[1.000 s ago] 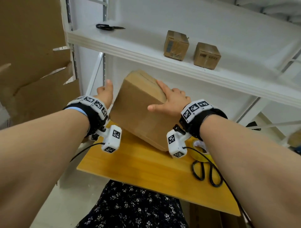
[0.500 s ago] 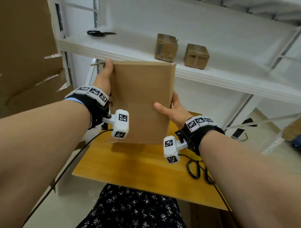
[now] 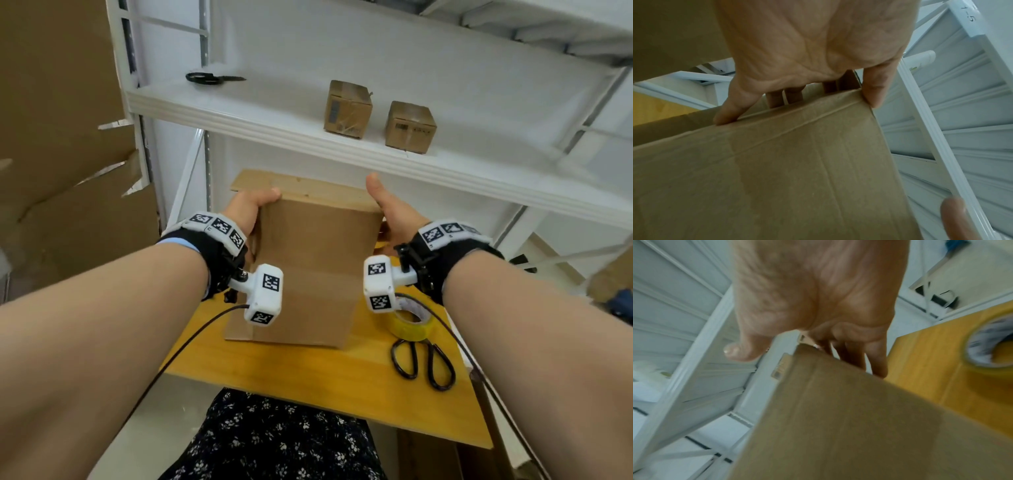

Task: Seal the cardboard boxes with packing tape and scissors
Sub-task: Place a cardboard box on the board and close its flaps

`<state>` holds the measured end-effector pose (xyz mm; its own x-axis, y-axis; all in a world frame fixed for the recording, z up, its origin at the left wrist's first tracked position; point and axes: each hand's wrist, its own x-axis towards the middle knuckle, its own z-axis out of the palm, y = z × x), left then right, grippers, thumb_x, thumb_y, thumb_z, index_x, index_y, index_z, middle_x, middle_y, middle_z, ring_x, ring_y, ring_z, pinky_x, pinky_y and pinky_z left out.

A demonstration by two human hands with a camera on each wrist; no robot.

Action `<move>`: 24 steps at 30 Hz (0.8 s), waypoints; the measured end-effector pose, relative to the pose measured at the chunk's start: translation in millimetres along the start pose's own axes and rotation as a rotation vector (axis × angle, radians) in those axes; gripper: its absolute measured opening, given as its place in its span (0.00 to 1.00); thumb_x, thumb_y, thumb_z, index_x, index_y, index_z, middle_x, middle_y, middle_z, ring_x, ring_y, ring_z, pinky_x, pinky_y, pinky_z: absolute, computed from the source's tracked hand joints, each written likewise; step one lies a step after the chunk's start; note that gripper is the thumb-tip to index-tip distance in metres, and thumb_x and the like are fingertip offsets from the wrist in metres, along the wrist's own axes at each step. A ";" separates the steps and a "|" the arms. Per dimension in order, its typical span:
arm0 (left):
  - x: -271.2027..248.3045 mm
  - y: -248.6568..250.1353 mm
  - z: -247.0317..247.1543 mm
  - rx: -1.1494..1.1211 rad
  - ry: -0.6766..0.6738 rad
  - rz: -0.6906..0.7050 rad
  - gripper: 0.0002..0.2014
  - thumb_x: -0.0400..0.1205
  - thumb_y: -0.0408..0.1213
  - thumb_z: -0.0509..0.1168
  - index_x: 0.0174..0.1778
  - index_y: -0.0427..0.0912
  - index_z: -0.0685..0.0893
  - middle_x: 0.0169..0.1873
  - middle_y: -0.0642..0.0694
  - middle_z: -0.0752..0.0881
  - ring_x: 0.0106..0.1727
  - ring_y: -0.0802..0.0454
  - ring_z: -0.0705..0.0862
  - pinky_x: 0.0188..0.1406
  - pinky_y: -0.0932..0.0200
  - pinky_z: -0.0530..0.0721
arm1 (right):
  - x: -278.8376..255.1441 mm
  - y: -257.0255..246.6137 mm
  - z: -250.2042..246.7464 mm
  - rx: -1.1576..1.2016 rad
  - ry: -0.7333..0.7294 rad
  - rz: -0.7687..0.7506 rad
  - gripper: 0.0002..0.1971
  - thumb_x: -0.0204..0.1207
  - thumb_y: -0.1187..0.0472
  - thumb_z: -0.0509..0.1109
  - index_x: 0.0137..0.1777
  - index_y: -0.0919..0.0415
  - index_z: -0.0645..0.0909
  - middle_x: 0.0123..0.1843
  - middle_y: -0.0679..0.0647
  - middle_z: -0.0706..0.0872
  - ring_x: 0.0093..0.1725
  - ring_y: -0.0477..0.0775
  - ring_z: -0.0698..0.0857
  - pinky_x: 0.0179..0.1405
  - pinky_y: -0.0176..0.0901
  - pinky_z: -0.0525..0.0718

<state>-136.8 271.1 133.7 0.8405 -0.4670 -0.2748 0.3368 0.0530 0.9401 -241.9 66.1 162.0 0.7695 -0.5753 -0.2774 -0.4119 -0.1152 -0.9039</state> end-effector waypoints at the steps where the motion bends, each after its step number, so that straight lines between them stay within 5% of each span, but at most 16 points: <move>1: -0.1 0.8 0.5 -0.009 -0.008 -0.013 0.11 0.79 0.49 0.68 0.48 0.45 0.81 0.50 0.42 0.85 0.50 0.40 0.83 0.57 0.39 0.77 | -1.8 -10.7 2.5 -0.061 0.025 -0.011 0.70 0.39 0.11 0.67 0.81 0.51 0.68 0.78 0.60 0.76 0.71 0.67 0.80 0.71 0.72 0.76; 2: -1.5 1.0 1.2 -0.024 -0.024 -0.031 0.12 0.79 0.48 0.67 0.49 0.43 0.81 0.49 0.41 0.85 0.49 0.40 0.83 0.57 0.39 0.78 | -5.2 -20.1 5.6 -0.142 0.049 -0.024 0.67 0.43 0.11 0.67 0.80 0.54 0.69 0.76 0.61 0.77 0.70 0.67 0.80 0.70 0.68 0.77; 4: -3.8 -0.8 1.9 -0.053 -0.055 -0.053 0.14 0.78 0.47 0.67 0.52 0.41 0.81 0.47 0.41 0.85 0.47 0.40 0.83 0.53 0.40 0.80 | -12.4 -32.5 10.3 -0.293 0.129 -0.057 0.44 0.64 0.21 0.68 0.64 0.58 0.77 0.58 0.57 0.85 0.54 0.61 0.86 0.53 0.53 0.85; 5: -6.0 -1.6 2.1 -0.049 -0.067 -0.054 0.16 0.77 0.48 0.69 0.54 0.41 0.82 0.49 0.41 0.85 0.49 0.39 0.83 0.55 0.37 0.79 | -11.1 -33.8 10.3 -0.336 0.166 -0.061 0.32 0.72 0.28 0.69 0.57 0.59 0.78 0.49 0.55 0.85 0.45 0.57 0.86 0.41 0.46 0.82; 7: -5.9 -5.6 0.3 0.015 -0.086 -0.032 0.28 0.70 0.53 0.73 0.63 0.43 0.81 0.59 0.42 0.84 0.60 0.37 0.81 0.64 0.25 0.72 | -6.9 -29.8 7.8 -0.414 0.218 -0.043 0.24 0.77 0.37 0.69 0.51 0.59 0.78 0.42 0.55 0.83 0.38 0.55 0.83 0.31 0.43 0.76; 11: -2.2 -17.8 -8.9 0.061 -0.165 -0.030 0.38 0.63 0.64 0.76 0.69 0.54 0.80 0.66 0.47 0.84 0.68 0.38 0.80 0.66 0.24 0.71 | -5.6 -21.3 3.4 -0.434 0.265 -0.020 0.25 0.79 0.39 0.69 0.58 0.63 0.79 0.41 0.55 0.82 0.38 0.56 0.82 0.32 0.44 0.75; 15: 1.9 -37.9 -22.2 0.112 -0.132 -0.053 0.58 0.55 0.86 0.61 0.77 0.52 0.73 0.75 0.48 0.77 0.76 0.41 0.72 0.70 0.24 0.64 | -6.4 -21.2 5.3 -0.483 0.266 -0.032 0.24 0.81 0.40 0.66 0.59 0.62 0.77 0.49 0.58 0.82 0.40 0.57 0.81 0.45 0.46 0.75; 17: -0.3 -48.0 -27.0 0.134 -0.078 -0.042 0.56 0.60 0.86 0.53 0.71 0.45 0.80 0.69 0.44 0.82 0.71 0.43 0.77 0.69 0.36 0.71 | -7.9 -21.4 5.7 -0.495 0.264 -0.024 0.22 0.82 0.40 0.65 0.57 0.62 0.76 0.46 0.57 0.81 0.38 0.56 0.79 0.39 0.45 0.75; 19: -0.9 -53.2 -30.4 0.101 -0.010 -0.046 0.55 0.61 0.86 0.51 0.63 0.42 0.85 0.59 0.42 0.88 0.62 0.43 0.84 0.58 0.46 0.79 | -9.1 -21.1 5.0 -0.509 0.269 -0.018 0.23 0.82 0.40 0.65 0.55 0.62 0.75 0.41 0.55 0.80 0.37 0.55 0.79 0.33 0.45 0.73; 24: 30.0 -62.6 -47.5 -0.009 0.093 -0.112 0.68 0.41 0.90 0.55 0.65 0.40 0.83 0.61 0.37 0.87 0.62 0.36 0.85 0.66 0.33 0.77 | -10.3 -25.3 10.3 -0.512 0.277 -0.023 0.23 0.82 0.41 0.65 0.59 0.62 0.78 0.52 0.59 0.81 0.47 0.60 0.84 0.49 0.49 0.78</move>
<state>-112.4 295.7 57.0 0.8329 -0.3867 -0.3959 0.4341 0.0127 0.9008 -234.4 83.3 184.4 0.6530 -0.7505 -0.1017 -0.6330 -0.4671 -0.6174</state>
